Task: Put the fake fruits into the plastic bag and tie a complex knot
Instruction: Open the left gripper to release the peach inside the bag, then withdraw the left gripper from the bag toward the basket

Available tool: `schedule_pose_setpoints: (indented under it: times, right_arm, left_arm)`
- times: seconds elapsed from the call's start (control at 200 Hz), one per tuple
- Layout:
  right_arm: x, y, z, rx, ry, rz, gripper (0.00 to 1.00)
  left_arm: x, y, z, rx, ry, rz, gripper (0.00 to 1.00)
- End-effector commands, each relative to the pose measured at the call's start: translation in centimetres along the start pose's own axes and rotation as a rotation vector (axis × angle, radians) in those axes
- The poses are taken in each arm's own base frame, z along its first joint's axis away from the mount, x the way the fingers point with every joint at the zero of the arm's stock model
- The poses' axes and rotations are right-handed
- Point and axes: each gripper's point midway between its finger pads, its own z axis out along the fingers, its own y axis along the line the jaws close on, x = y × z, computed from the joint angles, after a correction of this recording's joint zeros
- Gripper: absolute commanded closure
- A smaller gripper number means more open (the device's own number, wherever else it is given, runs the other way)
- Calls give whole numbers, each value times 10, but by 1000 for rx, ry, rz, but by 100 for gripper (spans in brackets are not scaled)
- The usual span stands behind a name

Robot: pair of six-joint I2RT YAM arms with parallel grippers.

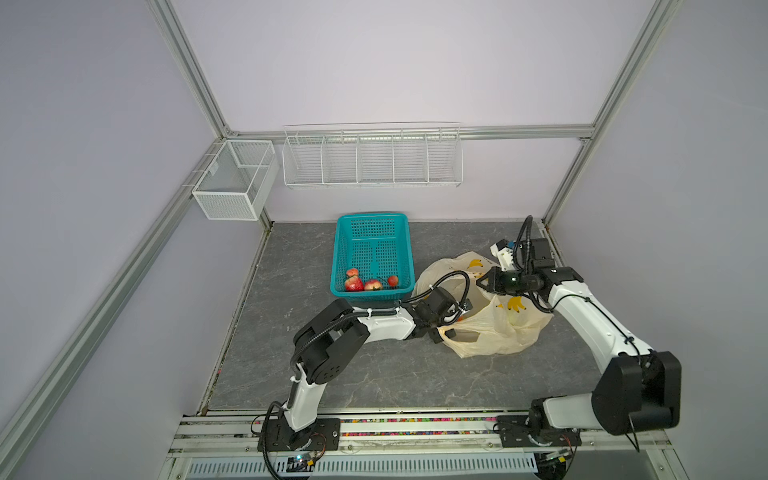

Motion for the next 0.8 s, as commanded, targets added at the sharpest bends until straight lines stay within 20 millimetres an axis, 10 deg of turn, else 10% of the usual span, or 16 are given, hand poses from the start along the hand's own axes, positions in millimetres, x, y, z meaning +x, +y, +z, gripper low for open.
schedule_pose_setpoints:
  times: [0.0,0.37,0.795]
  right_arm:
    - [-2,3,-6,-3,-10,-21,93]
    - [1,2,-9,9,-14,-22,93]
    - [0,-2,-8,23,-14,-24,93]
  left_arm:
    - [21,-16,-3,60,40,-34,9]
    - [-41,7,-64,33,-193,-179,9]
    - [-60,21,-155,69,-287,-371,17]
